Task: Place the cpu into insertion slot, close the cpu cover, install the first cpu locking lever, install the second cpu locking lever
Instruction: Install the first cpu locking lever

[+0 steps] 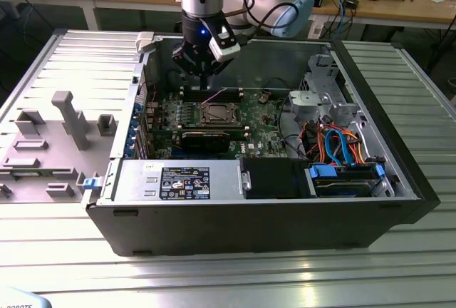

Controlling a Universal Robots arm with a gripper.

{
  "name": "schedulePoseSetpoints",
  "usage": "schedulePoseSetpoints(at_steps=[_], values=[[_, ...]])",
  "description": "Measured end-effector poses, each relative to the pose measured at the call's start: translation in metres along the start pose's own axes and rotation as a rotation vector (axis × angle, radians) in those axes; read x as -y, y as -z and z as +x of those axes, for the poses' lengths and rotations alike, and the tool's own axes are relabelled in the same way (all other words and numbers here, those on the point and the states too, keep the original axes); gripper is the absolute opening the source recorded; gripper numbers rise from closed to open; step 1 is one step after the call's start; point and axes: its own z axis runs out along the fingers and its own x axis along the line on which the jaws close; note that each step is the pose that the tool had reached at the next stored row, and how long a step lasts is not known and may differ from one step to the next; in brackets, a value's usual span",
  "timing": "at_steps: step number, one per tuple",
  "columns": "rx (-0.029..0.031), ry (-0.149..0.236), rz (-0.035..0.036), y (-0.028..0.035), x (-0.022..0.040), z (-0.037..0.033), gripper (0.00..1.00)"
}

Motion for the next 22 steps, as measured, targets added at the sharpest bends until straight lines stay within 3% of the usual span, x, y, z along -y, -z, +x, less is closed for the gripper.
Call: schedulePoseSetpoints(at_steps=[7,10,12,22], values=[[-0.0004,-0.026,-0.0012,-0.0155,-0.0036,-0.0011,0.11],[-0.0005,-0.028,-0.0010,-0.0165,-0.0042,-0.0045,0.11],[-0.0010,-0.028,0.0002,-0.0170,-0.0076,-0.0116,0.11],[-0.0014,-0.026,0.0002,-0.0185,-0.0088,-0.0205,0.11]])
